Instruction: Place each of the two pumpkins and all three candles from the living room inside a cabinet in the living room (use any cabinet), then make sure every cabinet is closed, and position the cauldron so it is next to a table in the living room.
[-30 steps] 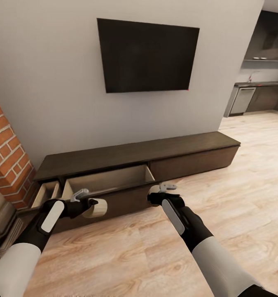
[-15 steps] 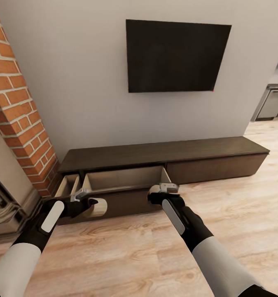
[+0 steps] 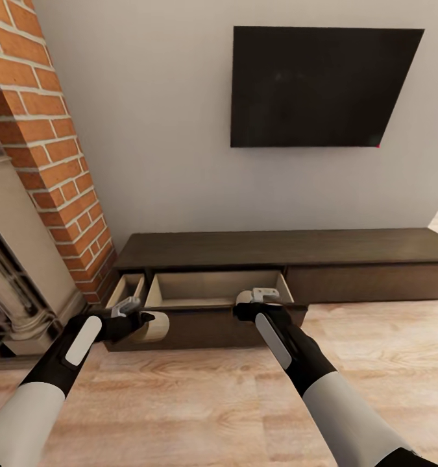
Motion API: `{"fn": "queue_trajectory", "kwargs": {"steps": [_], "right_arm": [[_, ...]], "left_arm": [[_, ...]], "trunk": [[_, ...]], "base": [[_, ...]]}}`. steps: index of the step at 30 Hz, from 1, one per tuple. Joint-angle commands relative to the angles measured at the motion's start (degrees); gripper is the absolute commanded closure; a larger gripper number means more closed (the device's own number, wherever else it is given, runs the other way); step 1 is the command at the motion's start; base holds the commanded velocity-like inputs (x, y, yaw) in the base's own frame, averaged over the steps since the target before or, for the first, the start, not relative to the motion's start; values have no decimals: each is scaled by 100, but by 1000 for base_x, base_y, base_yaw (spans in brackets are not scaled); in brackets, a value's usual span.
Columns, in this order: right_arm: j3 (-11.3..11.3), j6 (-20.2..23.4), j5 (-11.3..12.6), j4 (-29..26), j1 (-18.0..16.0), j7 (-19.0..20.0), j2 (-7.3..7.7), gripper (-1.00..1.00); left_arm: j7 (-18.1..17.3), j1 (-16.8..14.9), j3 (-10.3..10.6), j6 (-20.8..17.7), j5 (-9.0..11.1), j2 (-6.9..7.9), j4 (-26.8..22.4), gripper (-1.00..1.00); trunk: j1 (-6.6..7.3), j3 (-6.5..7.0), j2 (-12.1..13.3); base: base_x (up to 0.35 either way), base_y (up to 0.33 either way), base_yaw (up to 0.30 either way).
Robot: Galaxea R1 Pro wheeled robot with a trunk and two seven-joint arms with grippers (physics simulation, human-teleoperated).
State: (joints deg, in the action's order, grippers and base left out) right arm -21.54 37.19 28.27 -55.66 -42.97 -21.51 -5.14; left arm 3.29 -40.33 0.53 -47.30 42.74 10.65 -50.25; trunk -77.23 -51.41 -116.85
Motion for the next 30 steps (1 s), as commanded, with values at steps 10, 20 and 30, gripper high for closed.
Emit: {"fn": "queue_trajectory", "kwargs": {"steps": [10, 20, 30], "right_arm": [[-4, 11, -16, -33, -1, 17, 4, 100], [31, 868, 33, -773, -1, 24, 55, 100], [39, 1555, 44, -904, -29, -436, -31, 100]], "left_arm": [[-21, -1, 9, 1, -3, 5, -18, 100], [-5, -1, -15, -69, 24, 58, -531, 100], [159, -1, -17, -160, -29, 80, -1458, 100]], "trunk": [[0, 1, 0], [0, 1, 0], [0, 1, 0]], "base": [[328, -4, 6], [103, 0, 0], [189, 0, 0]]}}
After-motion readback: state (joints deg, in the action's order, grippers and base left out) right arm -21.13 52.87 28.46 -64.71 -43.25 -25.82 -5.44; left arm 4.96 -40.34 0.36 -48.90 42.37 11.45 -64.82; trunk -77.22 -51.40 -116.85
